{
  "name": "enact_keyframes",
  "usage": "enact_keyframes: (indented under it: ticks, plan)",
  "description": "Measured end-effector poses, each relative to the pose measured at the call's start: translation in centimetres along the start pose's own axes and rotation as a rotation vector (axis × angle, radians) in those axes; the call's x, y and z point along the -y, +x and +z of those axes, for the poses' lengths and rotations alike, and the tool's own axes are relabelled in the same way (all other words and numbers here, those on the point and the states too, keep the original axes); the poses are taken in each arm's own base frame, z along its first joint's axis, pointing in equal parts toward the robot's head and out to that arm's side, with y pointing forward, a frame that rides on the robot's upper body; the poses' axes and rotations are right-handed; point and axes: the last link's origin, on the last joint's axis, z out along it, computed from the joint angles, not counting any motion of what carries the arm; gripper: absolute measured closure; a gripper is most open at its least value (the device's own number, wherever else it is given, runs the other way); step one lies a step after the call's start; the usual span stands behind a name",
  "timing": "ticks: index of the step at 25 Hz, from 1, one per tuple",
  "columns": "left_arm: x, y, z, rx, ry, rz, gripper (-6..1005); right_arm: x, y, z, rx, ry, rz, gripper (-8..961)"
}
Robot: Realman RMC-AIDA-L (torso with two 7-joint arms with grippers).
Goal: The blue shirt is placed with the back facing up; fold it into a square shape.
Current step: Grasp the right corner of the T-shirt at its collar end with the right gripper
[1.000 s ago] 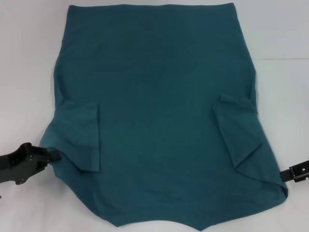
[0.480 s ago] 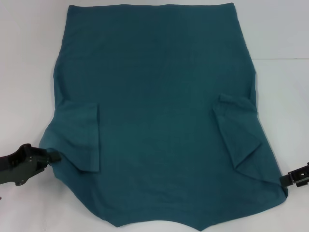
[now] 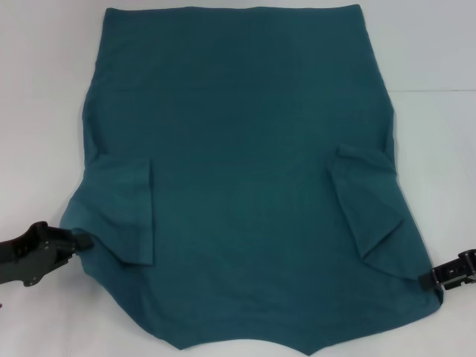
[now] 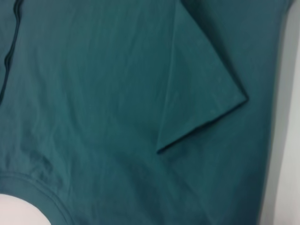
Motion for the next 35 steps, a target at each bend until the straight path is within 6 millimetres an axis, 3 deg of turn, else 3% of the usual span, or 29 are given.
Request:
enact_keyframes:
  ticks: [14, 26, 35]
  plan:
    - [0.0, 0.0, 0.0, -0.003, -0.002, -0.003, 978, -0.7, -0.3, 1.3, -0.039, 0.005, -0.004, 304]
    - [0.0, 0.0, 0.0, -0.003, -0.002, -0.003, 978, -2.6, -1.2, 2.8, -0.060, -0.037, -0.043, 307]
    - [0.0, 0.0, 0.0, -0.005, -0.002, -0.004, 979, -2.6, -1.4, 2.6, -0.053, -0.033, -0.041, 309]
